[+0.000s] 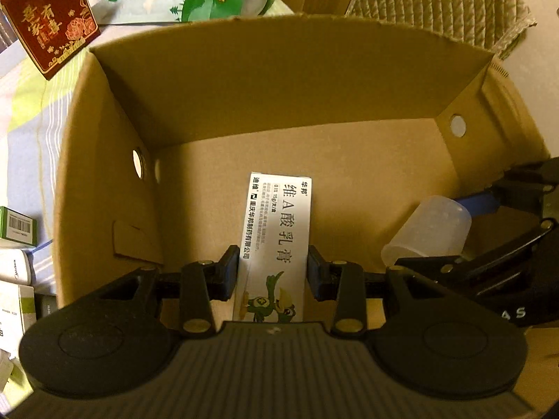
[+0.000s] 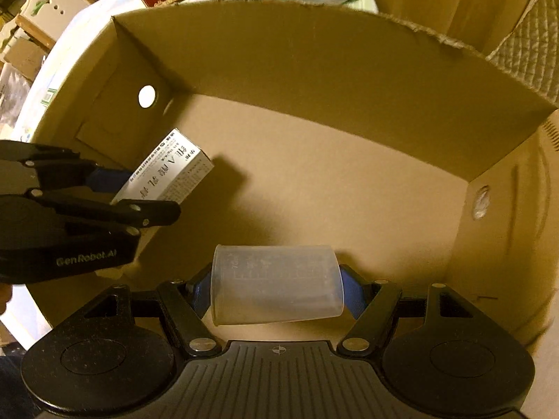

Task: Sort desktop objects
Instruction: 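Carry the cup and ointment box over the cardboard box with both grippers, then open the right gripper to drop the cup while the left releases the ointment box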

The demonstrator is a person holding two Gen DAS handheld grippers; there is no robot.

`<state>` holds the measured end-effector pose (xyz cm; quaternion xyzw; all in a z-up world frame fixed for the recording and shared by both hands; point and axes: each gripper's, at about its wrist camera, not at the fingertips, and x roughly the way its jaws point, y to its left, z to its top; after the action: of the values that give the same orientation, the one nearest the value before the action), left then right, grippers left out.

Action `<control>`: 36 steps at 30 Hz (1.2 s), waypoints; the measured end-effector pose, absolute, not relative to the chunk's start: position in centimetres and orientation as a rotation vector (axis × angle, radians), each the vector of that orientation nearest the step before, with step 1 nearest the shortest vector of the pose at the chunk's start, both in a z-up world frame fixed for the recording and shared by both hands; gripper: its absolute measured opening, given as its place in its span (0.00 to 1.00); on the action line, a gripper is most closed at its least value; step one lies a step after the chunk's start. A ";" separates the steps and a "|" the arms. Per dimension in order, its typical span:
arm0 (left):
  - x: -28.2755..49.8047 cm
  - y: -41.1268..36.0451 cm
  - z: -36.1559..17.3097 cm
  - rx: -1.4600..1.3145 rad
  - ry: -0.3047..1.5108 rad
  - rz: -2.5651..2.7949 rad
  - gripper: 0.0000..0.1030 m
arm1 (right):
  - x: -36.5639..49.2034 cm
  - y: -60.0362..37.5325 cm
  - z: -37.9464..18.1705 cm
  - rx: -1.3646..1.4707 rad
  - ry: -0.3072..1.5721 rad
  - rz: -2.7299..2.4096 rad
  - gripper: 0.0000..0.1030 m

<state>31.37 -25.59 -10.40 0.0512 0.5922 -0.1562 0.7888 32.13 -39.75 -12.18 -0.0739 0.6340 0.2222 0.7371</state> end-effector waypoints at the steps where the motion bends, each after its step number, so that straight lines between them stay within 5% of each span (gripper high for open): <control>1: 31.3 -25.6 -10.5 0.109 1.280 -0.335 0.34 | 32.2 -39.8 -12.4 -0.156 1.400 0.488 0.69; 12: 31.4 -25.0 -10.5 0.127 1.285 -0.314 0.33 | 32.4 -39.9 -12.6 -0.135 1.470 0.479 0.70; 14: 31.4 -24.9 -10.4 0.123 1.284 -0.315 0.35 | 32.4 -39.9 -12.3 -0.105 1.482 0.479 0.90; 15: 31.4 -24.9 -10.4 0.121 1.284 -0.313 0.36 | 32.3 -39.9 -12.1 -0.089 1.484 0.480 0.91; 36: 30.3 -24.6 -9.2 0.143 1.247 -0.323 0.43 | 31.0 -40.6 -11.4 -0.006 1.477 0.451 0.91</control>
<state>30.26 -24.59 -9.21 0.0666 0.5809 -0.1502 0.7972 31.02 -40.60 -11.40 -0.0027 0.6673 0.2038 0.7163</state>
